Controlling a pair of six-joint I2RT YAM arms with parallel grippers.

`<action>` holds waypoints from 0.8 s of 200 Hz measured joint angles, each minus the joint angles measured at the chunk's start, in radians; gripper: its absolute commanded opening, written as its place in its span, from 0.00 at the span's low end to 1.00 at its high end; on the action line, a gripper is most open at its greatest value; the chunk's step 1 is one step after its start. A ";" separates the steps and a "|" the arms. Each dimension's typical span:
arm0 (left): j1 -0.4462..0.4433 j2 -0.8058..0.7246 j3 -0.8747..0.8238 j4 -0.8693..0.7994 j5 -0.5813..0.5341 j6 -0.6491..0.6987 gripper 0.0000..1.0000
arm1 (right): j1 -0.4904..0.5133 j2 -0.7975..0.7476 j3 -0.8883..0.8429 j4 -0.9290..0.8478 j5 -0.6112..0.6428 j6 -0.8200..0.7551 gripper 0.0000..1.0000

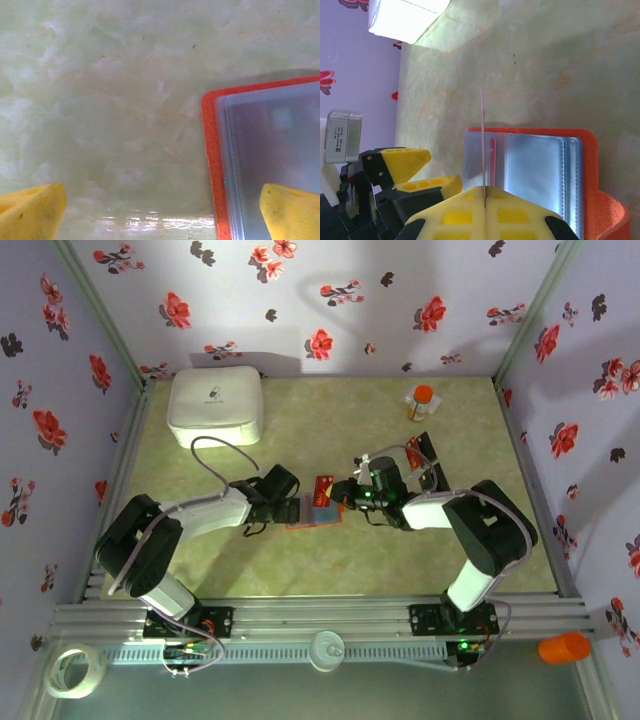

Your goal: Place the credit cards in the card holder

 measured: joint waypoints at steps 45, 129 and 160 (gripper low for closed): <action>-0.001 0.002 -0.013 -0.001 -0.001 0.000 1.00 | 0.014 0.034 0.000 0.036 -0.007 0.001 0.00; -0.006 0.002 -0.021 0.000 -0.003 -0.008 1.00 | 0.022 0.086 0.000 0.079 -0.011 0.020 0.00; -0.006 0.002 -0.024 0.001 -0.003 -0.008 1.00 | 0.024 0.092 0.000 0.091 -0.014 0.026 0.00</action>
